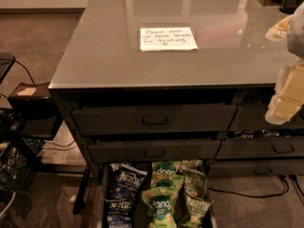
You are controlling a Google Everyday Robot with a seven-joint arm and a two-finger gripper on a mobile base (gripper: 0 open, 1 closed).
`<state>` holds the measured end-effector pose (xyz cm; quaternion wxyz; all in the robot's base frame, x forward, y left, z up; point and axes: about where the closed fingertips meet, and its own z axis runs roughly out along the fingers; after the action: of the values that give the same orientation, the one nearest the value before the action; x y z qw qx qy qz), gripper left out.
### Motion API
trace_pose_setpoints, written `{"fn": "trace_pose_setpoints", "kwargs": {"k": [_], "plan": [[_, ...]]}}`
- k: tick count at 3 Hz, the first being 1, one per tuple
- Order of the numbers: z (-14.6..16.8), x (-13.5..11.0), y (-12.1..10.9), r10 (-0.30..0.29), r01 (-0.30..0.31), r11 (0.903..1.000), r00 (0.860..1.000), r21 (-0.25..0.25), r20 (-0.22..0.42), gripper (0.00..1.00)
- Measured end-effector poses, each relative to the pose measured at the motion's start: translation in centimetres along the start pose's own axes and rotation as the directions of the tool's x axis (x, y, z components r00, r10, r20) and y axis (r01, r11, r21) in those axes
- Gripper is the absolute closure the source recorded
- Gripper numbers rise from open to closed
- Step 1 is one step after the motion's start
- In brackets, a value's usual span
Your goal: Pick green rice chip bag from bottom drawer and place on counter
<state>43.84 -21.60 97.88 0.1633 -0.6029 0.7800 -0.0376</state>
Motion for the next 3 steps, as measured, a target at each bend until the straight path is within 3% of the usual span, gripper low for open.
{"fn": "trace_pose_setpoints", "kwargs": {"k": [2, 3], "plan": [[1.4, 0.4, 0.8, 0.024, -0.024, 0.9997, 1.0, -0.003, 0.015, 0.0], [4.7, 0.5, 3.4, 0.05, -0.049, 0.9985, 0.997, -0.022, 0.062, 0.0]]}}
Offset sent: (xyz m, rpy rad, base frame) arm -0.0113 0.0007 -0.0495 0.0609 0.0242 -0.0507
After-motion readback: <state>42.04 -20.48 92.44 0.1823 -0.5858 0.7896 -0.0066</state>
